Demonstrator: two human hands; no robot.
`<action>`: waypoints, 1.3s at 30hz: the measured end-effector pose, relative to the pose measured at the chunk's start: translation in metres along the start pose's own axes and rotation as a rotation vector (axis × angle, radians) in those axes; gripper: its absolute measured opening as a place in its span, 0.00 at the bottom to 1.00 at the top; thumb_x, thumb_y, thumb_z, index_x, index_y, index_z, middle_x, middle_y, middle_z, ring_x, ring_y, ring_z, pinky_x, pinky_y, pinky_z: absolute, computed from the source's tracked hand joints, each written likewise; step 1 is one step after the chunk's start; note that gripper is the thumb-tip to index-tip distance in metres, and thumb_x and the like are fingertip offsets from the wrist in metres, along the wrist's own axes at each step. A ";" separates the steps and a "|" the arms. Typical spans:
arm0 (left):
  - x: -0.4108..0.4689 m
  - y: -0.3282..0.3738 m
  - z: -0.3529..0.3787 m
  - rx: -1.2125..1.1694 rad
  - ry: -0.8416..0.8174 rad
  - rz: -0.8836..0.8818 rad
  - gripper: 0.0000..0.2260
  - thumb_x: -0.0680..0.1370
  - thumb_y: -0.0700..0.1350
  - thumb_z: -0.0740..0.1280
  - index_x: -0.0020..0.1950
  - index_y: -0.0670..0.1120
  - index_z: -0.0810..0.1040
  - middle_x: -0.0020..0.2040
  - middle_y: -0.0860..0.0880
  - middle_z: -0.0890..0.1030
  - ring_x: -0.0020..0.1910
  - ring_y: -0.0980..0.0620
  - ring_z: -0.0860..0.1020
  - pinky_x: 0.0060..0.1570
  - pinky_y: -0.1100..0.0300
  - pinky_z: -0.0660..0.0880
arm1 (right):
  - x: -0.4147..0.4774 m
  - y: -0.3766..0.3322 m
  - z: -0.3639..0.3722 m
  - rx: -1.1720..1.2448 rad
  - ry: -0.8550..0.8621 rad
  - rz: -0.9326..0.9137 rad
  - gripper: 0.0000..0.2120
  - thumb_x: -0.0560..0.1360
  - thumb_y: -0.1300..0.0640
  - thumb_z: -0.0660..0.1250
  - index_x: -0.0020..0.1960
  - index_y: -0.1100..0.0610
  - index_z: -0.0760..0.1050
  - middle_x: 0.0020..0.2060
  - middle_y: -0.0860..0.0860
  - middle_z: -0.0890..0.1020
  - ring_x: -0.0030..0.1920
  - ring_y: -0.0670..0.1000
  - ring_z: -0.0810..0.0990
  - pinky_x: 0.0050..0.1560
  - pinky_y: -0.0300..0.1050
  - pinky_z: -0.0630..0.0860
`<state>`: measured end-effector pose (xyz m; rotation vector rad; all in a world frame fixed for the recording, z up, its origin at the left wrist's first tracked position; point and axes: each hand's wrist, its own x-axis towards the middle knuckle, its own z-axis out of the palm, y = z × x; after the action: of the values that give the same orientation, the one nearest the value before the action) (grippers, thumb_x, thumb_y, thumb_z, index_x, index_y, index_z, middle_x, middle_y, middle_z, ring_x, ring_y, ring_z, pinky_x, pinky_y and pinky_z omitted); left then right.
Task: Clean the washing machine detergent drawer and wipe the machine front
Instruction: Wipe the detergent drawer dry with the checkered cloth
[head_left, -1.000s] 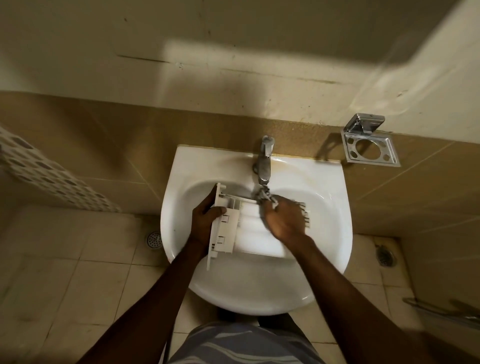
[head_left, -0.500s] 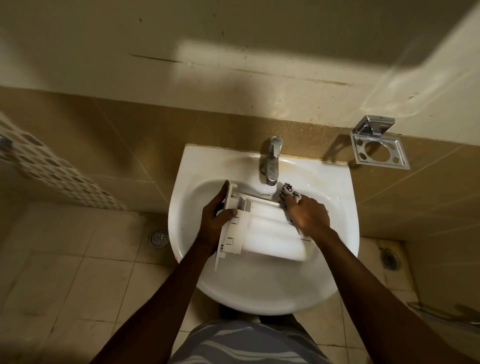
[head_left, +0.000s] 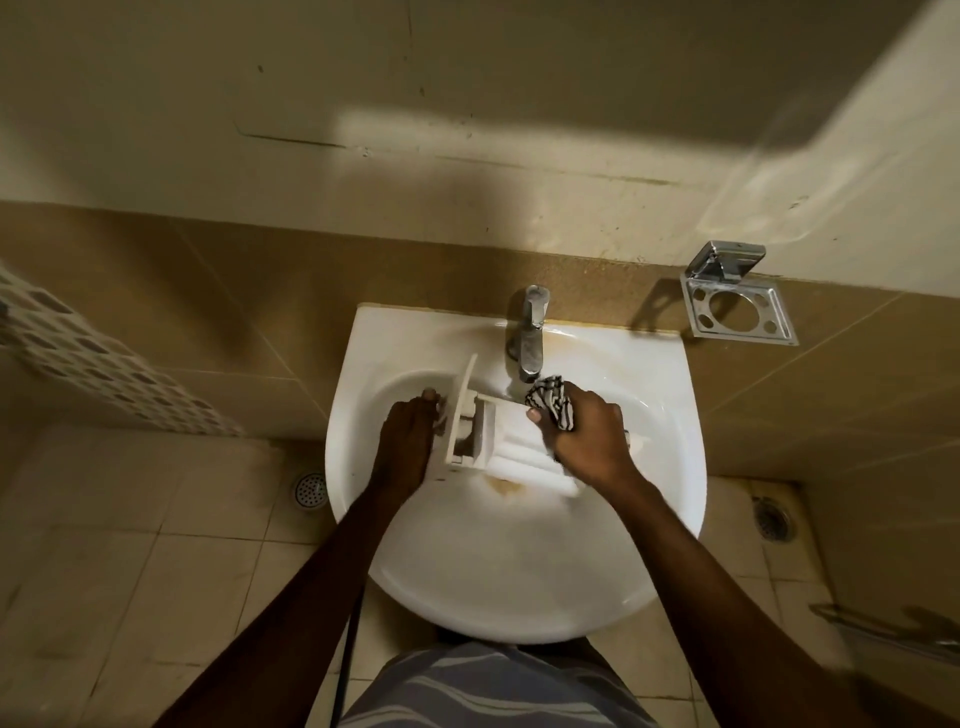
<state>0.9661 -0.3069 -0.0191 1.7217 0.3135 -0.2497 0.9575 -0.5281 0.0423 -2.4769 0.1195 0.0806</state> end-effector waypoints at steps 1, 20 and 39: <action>0.002 -0.001 -0.001 0.137 0.009 -0.044 0.21 0.83 0.59 0.55 0.54 0.45 0.78 0.52 0.40 0.80 0.43 0.53 0.79 0.51 0.49 0.79 | -0.007 0.003 0.004 -0.032 0.063 -0.052 0.11 0.73 0.44 0.66 0.48 0.50 0.77 0.41 0.50 0.84 0.46 0.57 0.80 0.52 0.48 0.69; 0.013 -0.003 0.022 -0.116 -0.017 -0.381 0.35 0.67 0.71 0.61 0.65 0.50 0.78 0.55 0.45 0.83 0.54 0.43 0.81 0.60 0.42 0.77 | -0.058 0.014 0.021 1.277 -0.139 0.636 0.15 0.79 0.48 0.64 0.51 0.60 0.81 0.30 0.59 0.79 0.23 0.53 0.75 0.28 0.40 0.72; 0.015 -0.022 0.047 -0.285 0.060 -0.334 0.15 0.79 0.56 0.65 0.46 0.47 0.85 0.46 0.42 0.86 0.50 0.40 0.84 0.58 0.44 0.78 | -0.034 -0.001 0.093 -0.155 -0.201 -0.226 0.32 0.76 0.60 0.63 0.78 0.53 0.58 0.77 0.51 0.61 0.78 0.54 0.56 0.75 0.57 0.58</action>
<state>0.9728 -0.3493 -0.0524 1.3923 0.6514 -0.3782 0.9208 -0.4682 -0.0275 -2.6012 -0.2610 0.2489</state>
